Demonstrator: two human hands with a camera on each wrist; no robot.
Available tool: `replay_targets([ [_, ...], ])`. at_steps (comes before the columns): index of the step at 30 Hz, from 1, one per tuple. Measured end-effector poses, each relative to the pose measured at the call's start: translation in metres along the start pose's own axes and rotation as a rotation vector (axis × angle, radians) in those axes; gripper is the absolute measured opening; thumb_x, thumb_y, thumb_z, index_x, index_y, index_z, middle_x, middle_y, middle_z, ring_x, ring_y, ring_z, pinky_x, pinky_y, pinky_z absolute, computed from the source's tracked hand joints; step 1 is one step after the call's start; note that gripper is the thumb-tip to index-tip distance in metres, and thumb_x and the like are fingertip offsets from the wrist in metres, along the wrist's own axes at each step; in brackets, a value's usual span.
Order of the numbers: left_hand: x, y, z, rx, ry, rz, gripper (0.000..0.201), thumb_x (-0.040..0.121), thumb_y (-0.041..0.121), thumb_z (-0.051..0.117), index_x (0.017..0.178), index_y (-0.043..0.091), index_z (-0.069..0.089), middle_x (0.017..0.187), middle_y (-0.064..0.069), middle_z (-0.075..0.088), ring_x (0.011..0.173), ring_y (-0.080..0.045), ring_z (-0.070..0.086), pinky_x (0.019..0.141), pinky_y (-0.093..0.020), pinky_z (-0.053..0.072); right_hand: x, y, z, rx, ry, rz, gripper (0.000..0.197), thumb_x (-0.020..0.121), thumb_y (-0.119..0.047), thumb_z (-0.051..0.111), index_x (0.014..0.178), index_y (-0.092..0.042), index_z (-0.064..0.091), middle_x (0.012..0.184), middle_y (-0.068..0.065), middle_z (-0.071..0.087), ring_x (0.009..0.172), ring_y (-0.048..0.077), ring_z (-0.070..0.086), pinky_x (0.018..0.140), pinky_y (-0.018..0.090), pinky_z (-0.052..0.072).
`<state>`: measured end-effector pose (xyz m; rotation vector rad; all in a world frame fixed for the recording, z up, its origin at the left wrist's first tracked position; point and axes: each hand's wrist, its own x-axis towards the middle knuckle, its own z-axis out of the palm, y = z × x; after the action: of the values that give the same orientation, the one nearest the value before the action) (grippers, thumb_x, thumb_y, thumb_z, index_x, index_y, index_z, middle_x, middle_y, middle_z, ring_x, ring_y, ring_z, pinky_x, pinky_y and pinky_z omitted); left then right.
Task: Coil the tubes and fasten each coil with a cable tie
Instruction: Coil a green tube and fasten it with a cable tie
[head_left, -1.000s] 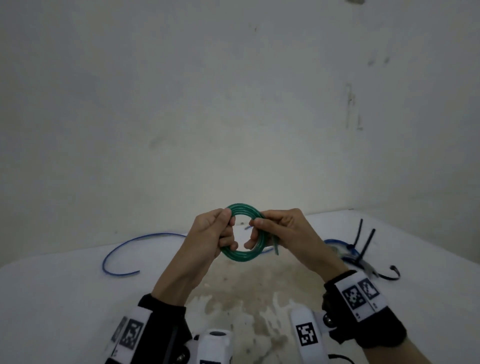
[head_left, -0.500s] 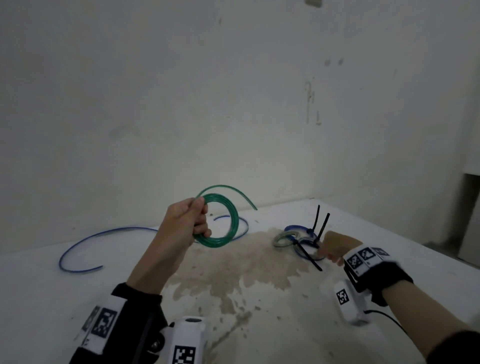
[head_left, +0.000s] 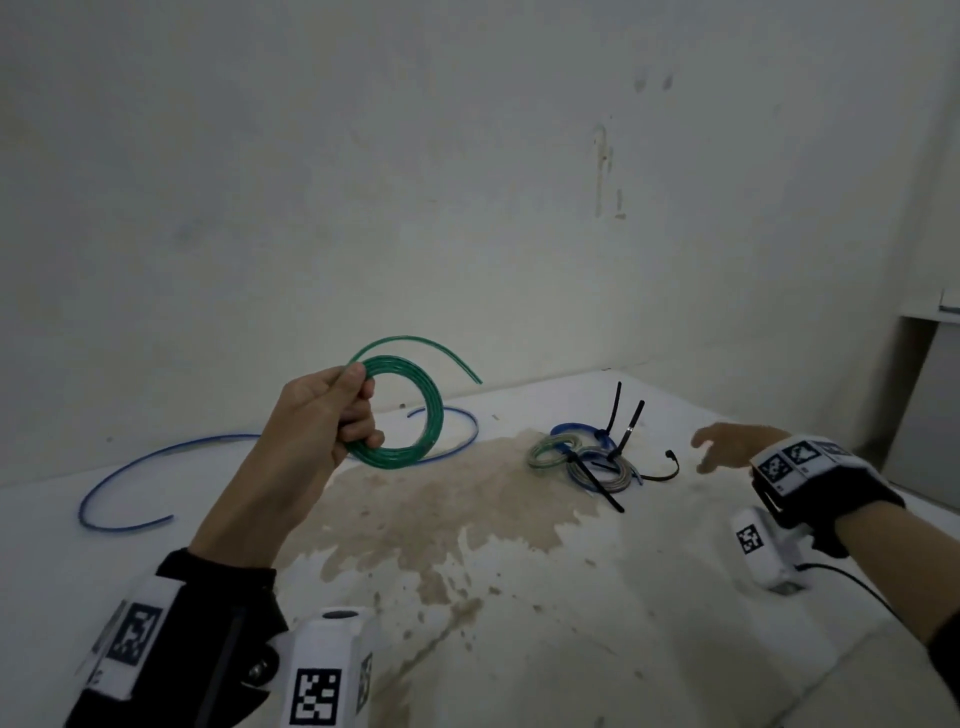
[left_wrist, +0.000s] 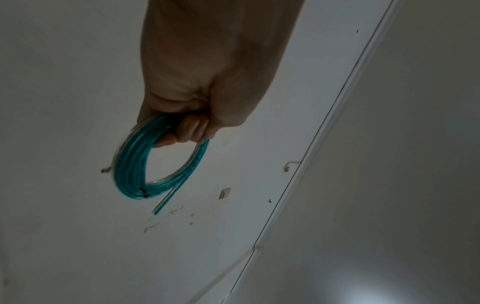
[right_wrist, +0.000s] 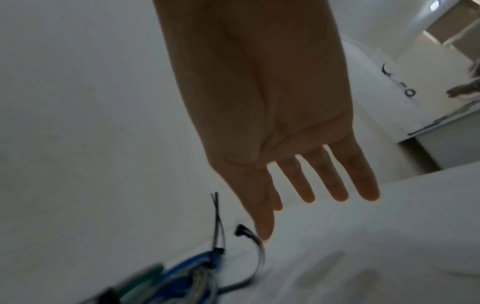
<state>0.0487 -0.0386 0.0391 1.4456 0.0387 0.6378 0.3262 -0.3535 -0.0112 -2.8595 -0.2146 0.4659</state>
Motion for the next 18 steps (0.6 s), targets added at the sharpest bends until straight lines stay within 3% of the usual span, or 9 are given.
replay_targets([
  [1, 0.000, 0.000, 0.001, -0.001, 0.000, -0.003, 0.030, 0.100, 0.016, 0.035, 0.074, 0.005, 0.046, 0.049, 0.006, 0.023, 0.042, -0.007, 0.025, 0.045, -0.019, 0.040, 0.005, 0.014, 0.004, -0.076, -0.028, 0.039, 0.057, 0.088, -0.018, 0.061, 0.139, -0.010, 0.037, 0.151, 0.009, 0.027, 0.132, 0.022, 0.036, 0.099, 0.022, 0.034],
  [2, 0.000, 0.000, 0.002, -0.004, -0.001, -0.007, 0.030, 0.100, 0.016, 0.035, 0.074, 0.005, 0.046, 0.048, 0.007, 0.024, 0.041, -0.007, 0.026, 0.044, -0.019, 0.040, 0.010, 0.025, 0.007, -0.124, -0.045, 0.050, 0.062, 0.084, -0.025, 0.067, 0.139, -0.017, 0.039, 0.152, 0.005, 0.027, 0.137, 0.020, 0.030, 0.101, 0.024, 0.029],
  [5, -0.001, -0.001, 0.004, -0.005, -0.008, -0.024, 0.030, 0.100, 0.017, 0.035, 0.074, 0.005, 0.046, 0.047, 0.008, 0.025, 0.040, -0.006, 0.027, 0.044, -0.019, 0.040, 0.026, 0.045, 0.020, -0.236, -0.100, 0.000, 0.068, 0.074, -0.043, 0.073, 0.135, -0.033, 0.044, 0.148, -0.009, 0.033, 0.130, 0.008, 0.035, 0.098, 0.020, 0.024],
  [8, -0.002, -0.002, 0.005, 0.011, -0.014, -0.039, 0.030, 0.100, 0.017, 0.035, 0.074, 0.006, 0.046, 0.048, 0.007, 0.024, 0.041, -0.006, 0.027, 0.044, -0.019, 0.041, 0.019, 0.040, 0.032, -0.395, -0.119, -0.052, 0.085, 0.061, -0.055, 0.076, 0.136, -0.036, 0.042, 0.143, -0.015, 0.037, 0.134, 0.008, 0.032, 0.096, 0.019, 0.023],
  [10, -0.002, -0.001, 0.006, 0.018, -0.019, -0.044, 0.030, 0.100, 0.018, 0.035, 0.074, 0.006, 0.046, 0.049, 0.007, 0.024, 0.041, -0.007, 0.027, 0.044, -0.019, 0.040, 0.013, 0.032, 0.037, -0.389, -0.128, -0.030, 0.096, 0.054, -0.055, 0.078, 0.138, -0.031, 0.040, 0.138, -0.017, 0.039, 0.134, 0.011, 0.034, 0.093, 0.016, 0.022],
  [13, -0.002, 0.000, 0.006, 0.009, -0.018, -0.042, 0.031, 0.099, 0.018, 0.036, 0.073, 0.006, 0.046, 0.049, 0.007, 0.024, 0.041, -0.007, 0.027, 0.044, -0.019, 0.041, -0.003, 0.018, 0.047, -0.409, -0.144, 0.005, 0.066, 0.085, -0.036, 0.061, 0.142, -0.015, 0.035, 0.147, 0.006, 0.036, 0.135, 0.025, 0.034, 0.110, 0.032, 0.027],
  [14, -0.002, 0.000, 0.006, 0.008, -0.019, -0.043, 0.031, 0.099, 0.018, 0.036, 0.073, 0.006, 0.046, 0.049, 0.007, 0.025, 0.041, -0.007, 0.028, 0.044, -0.019, 0.041, -0.012, 0.012, 0.049, -0.412, -0.160, 0.005, 0.061, 0.090, -0.034, 0.055, 0.143, -0.014, 0.032, 0.149, 0.007, 0.033, 0.136, 0.026, 0.032, 0.111, 0.034, 0.025],
  [16, -0.002, 0.000, 0.006, 0.009, -0.022, -0.044, 0.031, 0.099, 0.019, 0.036, 0.073, 0.006, 0.046, 0.050, 0.007, 0.025, 0.041, -0.007, 0.028, 0.045, -0.019, 0.042, -0.023, -0.004, 0.047, -0.397, -0.165, -0.017, 0.050, 0.091, -0.036, 0.053, 0.135, -0.016, 0.042, 0.141, 0.004, 0.041, 0.128, 0.023, 0.041, 0.103, 0.034, 0.033],
  [18, -0.003, 0.001, 0.006, 0.004, -0.022, -0.044, 0.030, 0.099, 0.019, 0.036, 0.073, 0.006, 0.046, 0.049, 0.007, 0.026, 0.041, -0.006, 0.029, 0.045, -0.019, 0.042, -0.025, -0.019, 0.040, -0.339, -0.142, -0.069, 0.035, 0.090, -0.036, 0.055, 0.117, -0.014, 0.052, 0.122, 0.004, 0.052, 0.101, 0.018, 0.052, 0.078, 0.028, 0.043],
])
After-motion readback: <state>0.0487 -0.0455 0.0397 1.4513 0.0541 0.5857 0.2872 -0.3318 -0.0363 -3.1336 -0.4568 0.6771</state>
